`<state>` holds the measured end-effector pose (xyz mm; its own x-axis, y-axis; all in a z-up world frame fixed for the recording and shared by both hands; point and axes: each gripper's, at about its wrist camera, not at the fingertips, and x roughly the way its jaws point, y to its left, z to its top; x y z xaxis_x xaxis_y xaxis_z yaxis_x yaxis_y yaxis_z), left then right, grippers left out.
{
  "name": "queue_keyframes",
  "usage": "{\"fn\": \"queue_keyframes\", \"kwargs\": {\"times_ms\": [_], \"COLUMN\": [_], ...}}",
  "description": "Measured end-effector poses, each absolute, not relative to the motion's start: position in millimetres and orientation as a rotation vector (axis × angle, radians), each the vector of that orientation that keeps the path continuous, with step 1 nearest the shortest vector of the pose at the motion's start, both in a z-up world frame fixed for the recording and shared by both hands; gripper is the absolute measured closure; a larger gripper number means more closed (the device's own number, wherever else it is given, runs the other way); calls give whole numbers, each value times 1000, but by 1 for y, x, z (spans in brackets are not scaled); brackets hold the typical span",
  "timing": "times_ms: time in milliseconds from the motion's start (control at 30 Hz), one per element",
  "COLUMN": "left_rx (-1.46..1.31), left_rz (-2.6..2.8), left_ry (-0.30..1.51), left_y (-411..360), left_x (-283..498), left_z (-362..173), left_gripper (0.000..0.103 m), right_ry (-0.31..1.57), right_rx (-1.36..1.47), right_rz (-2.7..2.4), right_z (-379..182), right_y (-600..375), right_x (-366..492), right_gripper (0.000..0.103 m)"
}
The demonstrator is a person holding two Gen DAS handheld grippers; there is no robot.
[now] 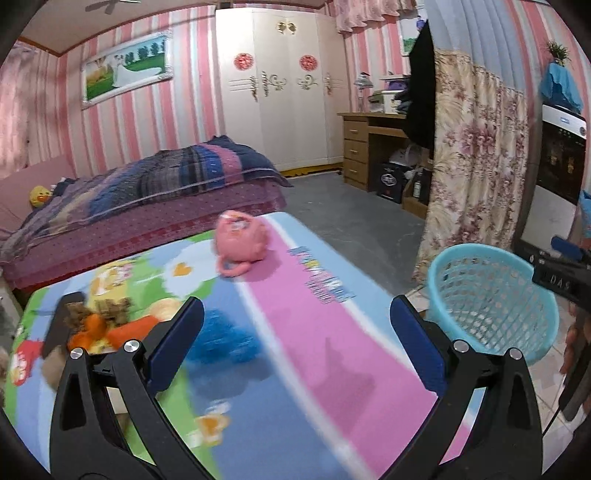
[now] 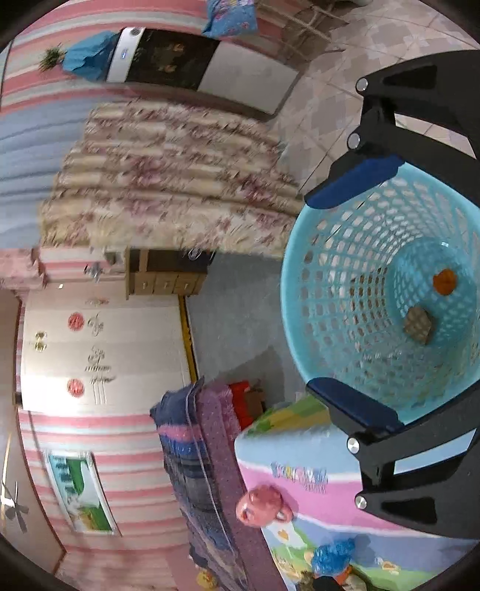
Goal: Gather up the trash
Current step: 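Carry cup and ball over the blue basket and open both tools to drop them, then grasp the brown cardboard roll with the left tool while the right tool grasps the blue plastic bag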
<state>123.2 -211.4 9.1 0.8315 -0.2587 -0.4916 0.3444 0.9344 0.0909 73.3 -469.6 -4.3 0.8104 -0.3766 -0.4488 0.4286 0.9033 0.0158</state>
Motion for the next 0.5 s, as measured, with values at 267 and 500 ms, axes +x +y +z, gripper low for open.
{"fn": "queue_keyframes", "kwargs": {"times_ms": [267,500], "left_rx": [167,53], "left_rz": [-153,50], "left_ry": [493,570], "left_y": [-112,-1], "left_x": [115,140], "left_z": [15,-4], "left_gripper": [5,5], "right_ry": [432,452], "right_rx": [65,63], "right_rz": [-293,-168], "right_z": [9,4], "right_y": [-402,-337], "right_x": [90,111], "right_gripper": [6,6]}}
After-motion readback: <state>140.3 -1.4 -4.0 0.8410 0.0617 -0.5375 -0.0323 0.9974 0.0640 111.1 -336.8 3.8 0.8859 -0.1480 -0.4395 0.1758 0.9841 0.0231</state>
